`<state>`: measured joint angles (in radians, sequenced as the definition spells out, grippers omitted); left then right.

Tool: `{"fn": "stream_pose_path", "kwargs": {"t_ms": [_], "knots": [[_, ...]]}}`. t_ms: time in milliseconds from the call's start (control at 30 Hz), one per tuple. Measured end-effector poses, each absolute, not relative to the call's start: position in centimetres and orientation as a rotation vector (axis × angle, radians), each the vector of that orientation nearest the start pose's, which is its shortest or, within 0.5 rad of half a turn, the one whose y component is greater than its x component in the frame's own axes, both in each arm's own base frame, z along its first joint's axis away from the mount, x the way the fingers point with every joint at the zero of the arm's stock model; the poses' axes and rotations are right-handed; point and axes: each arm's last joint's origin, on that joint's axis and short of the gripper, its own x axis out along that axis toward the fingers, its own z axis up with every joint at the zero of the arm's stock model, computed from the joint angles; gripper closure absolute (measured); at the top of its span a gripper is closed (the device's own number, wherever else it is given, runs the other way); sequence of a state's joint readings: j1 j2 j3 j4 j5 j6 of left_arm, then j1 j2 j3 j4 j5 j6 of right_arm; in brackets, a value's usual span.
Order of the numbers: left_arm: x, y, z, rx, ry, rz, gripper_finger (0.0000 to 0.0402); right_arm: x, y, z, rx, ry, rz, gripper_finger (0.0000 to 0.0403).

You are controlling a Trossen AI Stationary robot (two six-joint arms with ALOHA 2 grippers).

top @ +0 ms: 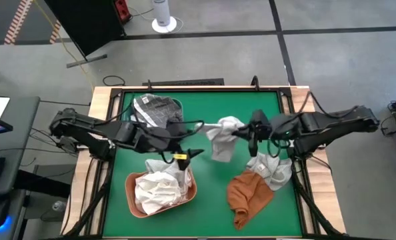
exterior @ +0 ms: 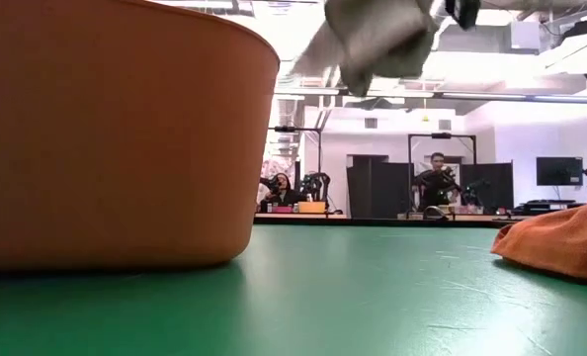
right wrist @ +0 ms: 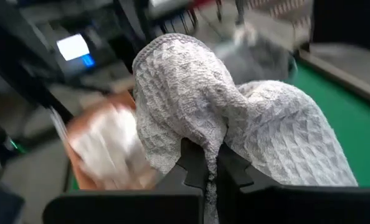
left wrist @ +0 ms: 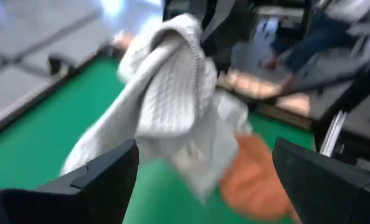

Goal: Sort microfiber towel by color & place in baskets
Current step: Put the gray microfiber towel into the orange bin

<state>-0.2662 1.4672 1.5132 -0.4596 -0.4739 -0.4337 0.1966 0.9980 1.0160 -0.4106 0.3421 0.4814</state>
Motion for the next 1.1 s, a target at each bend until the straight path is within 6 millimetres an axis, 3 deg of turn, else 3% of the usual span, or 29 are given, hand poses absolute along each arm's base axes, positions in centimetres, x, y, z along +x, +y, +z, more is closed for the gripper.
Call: {"fn": "stream_pose_path", "kwargs": {"t_ms": [200, 467, 800, 967, 1100], "knots": [[33.6, -6.5, 39.4, -0.237, 0.205, 0.299, 0.005, 21.6, 3.3, 37.2, 0.393, 0.195, -0.196, 0.0371], [36.3, -6.2, 37.5, -0.262, 0.178, 0.313, 0.005, 23.6, 4.8, 38.0, 0.352, 0.137, -0.131, 0.0371], [36.7, -6.1, 38.2, -0.286, 0.092, 0.3, 0.0056, 25.0, 6.5, 39.4, 0.343, 0.111, -0.045, 0.0357], [36.8, -6.1, 38.7, -0.254, 0.05, 0.285, 0.011, 25.6, 6.9, 39.5, 0.349, 0.112, -0.019, 0.0354], [36.8, -6.2, 38.7, -0.255, 0.047, 0.278, 0.0216, 25.5, 7.0, 39.8, 0.357, 0.087, -0.009, 0.0351]]}}
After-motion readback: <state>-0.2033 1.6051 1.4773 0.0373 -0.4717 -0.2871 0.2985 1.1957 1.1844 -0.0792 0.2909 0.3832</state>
